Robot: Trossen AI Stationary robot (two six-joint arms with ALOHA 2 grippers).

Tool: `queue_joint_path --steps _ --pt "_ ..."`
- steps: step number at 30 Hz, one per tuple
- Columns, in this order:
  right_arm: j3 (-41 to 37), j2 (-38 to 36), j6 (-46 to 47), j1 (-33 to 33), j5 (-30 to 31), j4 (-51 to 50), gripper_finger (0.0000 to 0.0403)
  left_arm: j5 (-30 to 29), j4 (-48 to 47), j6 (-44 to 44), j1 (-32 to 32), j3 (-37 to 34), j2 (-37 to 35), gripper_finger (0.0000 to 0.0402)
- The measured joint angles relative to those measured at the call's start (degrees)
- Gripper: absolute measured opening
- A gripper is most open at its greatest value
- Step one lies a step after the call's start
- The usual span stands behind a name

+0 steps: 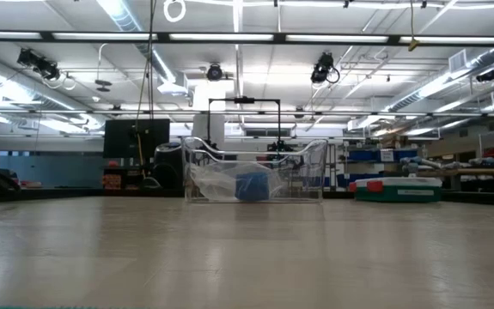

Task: Roll bandage
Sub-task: Roll the sky blue bandage

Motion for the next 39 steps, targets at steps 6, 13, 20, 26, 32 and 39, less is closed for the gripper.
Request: queue_joint_path --steps 6,13,20,26,32,39 --pt "0.00 0.00 0.66 -0.02 0.01 0.10 0.0000 -0.82 0.07 -0.20 0.01 -0.03 3.03 0.0019" --pt "0.00 0.00 1.60 -0.04 0.03 0.26 0.0000 -0.60 -4.08 -0.39 0.24 0.13 5.99 0.0019" --pt "0.00 0.00 1.95 -0.04 0.03 0.30 0.0000 -21.00 -19.42 0.44 3.08 3.29 6.33 0.0019" --pt "0.00 0.00 2.21 -0.04 0.14 0.27 0.0000 -34.34 -26.07 5.03 7.96 5.82 6.36 0.0019" --pt "0.00 0.00 2.23 -0.04 0.42 0.24 0.0000 -33.36 -31.82 9.89 10.48 8.56 6.23 0.0019" --pt "0.00 0.00 2.23 -0.07 0.50 -0.28 0.0000 -32.95 -32.77 7.11 10.51 10.57 0.22 0.0019"
